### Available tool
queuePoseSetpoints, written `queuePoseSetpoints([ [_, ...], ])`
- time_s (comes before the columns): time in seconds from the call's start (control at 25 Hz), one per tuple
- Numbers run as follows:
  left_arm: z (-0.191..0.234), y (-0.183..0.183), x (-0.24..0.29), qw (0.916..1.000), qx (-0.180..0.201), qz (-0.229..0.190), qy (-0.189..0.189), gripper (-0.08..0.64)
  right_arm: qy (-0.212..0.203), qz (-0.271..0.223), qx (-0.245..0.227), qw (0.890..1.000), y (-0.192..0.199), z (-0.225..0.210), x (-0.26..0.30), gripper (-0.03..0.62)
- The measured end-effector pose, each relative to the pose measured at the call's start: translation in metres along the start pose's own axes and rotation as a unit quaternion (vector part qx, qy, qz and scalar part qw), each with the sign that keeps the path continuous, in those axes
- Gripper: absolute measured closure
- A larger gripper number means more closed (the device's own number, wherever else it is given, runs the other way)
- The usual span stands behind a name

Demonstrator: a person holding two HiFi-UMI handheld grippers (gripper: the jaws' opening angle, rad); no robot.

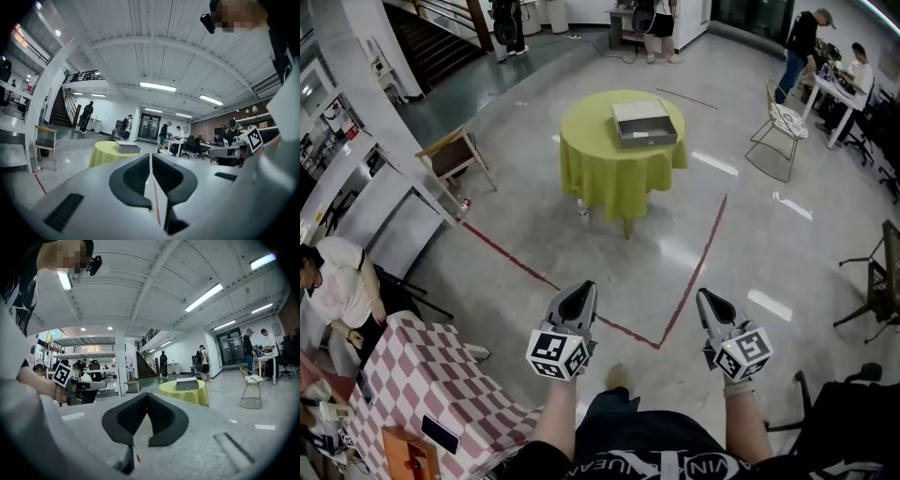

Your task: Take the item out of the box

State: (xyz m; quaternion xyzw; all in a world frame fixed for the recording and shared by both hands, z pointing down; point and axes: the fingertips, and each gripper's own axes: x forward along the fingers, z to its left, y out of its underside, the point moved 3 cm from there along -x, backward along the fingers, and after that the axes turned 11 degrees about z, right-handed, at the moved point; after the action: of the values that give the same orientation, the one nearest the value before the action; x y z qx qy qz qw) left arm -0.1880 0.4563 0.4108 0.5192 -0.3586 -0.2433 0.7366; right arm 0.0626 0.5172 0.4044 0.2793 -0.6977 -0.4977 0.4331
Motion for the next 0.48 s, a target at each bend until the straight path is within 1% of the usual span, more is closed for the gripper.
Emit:
queuePoseSetpoints([
  [0.12, 0.022, -0.008, 0.017, 1.0, 0.001, 0.001, 0.003, 0.538, -0.001, -0.005, 0.009, 1.0, -0.006, -0.009, 0.026, 0.588],
  [0.32, 0.054, -0.016, 0.039, 1.0, 0.002, 0.004, 0.007, 0.538, 0.01, -0.012, 0.031, 0.999, -0.011, -0.02, 0.059, 0.588],
  [0.48, 0.066, -0.014, 0.049, 0.9999, -0.006, 0.012, 0.007, 0.538, 0.012, -0.002, 0.049, 0.999, -0.006, -0.023, 0.072, 0.588],
])
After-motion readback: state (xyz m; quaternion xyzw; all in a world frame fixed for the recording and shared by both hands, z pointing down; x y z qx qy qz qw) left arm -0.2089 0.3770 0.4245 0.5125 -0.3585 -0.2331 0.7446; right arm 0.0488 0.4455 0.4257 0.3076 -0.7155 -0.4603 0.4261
